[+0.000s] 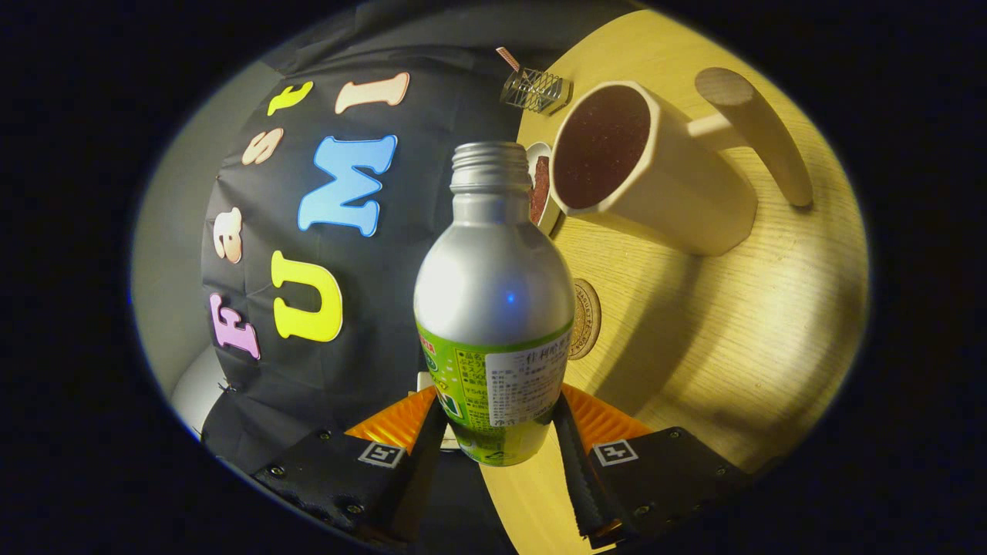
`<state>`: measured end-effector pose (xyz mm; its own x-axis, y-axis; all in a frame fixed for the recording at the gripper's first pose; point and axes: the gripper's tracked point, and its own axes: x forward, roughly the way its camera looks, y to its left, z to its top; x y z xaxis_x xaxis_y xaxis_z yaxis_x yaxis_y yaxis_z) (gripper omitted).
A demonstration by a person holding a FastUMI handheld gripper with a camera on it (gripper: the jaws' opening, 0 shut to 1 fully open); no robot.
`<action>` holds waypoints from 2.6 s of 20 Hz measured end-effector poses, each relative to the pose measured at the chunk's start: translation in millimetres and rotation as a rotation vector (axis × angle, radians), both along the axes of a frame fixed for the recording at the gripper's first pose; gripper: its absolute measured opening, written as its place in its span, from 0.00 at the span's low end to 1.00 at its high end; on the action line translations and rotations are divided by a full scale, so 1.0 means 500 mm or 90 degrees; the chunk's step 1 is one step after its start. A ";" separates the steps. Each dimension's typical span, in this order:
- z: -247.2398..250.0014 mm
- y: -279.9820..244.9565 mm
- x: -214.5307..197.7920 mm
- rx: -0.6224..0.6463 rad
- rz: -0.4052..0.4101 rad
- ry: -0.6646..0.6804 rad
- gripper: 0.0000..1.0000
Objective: Take the bottle from table, then pour the juice into the cup, finally place the bottle on the coaster
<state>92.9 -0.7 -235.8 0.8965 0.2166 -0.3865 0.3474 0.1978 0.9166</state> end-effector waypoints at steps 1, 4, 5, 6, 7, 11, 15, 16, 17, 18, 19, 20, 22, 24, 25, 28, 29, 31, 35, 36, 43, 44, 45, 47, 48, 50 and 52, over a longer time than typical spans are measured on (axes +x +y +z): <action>0.001 -0.002 0.003 0.016 -0.004 0.000 0.74; 0.009 -0.007 0.012 0.057 -0.020 0.003 0.73; 0.012 -0.010 0.017 0.068 -0.025 0.002 0.74; 0.013 -0.011 0.017 0.078 -0.028 0.003 0.74; 0.015 -0.011 0.020 0.087 -0.032 0.004 0.74; 0.027 -0.008 0.023 0.130 -0.049 0.002 0.74; 0.041 -0.006 0.031 0.162 -0.060 -0.001 0.73; 0.042 -0.007 0.031 0.166 -0.063 0.000 0.73; 0.040 -0.007 0.031 0.169 -0.064 0.004 0.73; 0.042 -0.009 0.030 0.173 -0.067 0.005 0.73; 0.044 -0.010 0.029 0.178 -0.070 0.004 0.73; 0.045 -0.010 0.028 0.183 -0.072 0.006 0.73; 0.048 -0.011 0.031 0.190 -0.077 0.007 0.73; 0.048 -0.010 0.031 0.194 -0.079 0.009 0.73; 0.047 -0.009 0.031 0.198 -0.080 0.010 0.73; 0.051 -0.007 0.033 0.211 -0.085 0.011 0.73; 0.051 -0.004 0.034 0.214 -0.084 0.013 0.73; 0.053 -0.001 0.035 0.226 -0.085 0.014 0.73; 0.062 0.002 0.040 0.244 -0.090 0.014 0.73; 0.064 0.003 0.041 0.248 -0.090 0.014 0.73; 0.074 0.006 0.053 0.284 -0.102 0.015 0.73; 0.076 0.005 0.054 0.289 -0.101 0.017 0.73; 0.076 0.004 0.054 0.291 -0.101 0.018 0.73; 0.080 0.003 0.055 0.298 -0.103 0.019 0.73; 0.083 0.001 0.056 0.301 -0.104 0.019 0.73; 0.088 -0.001 0.058 0.308 -0.103 0.019 0.73; 0.094 0.000 0.058 0.317 -0.100 0.020 0.73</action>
<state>122.0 -0.8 -188.6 0.9226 0.2446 -0.2981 0.3667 -0.3169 0.8747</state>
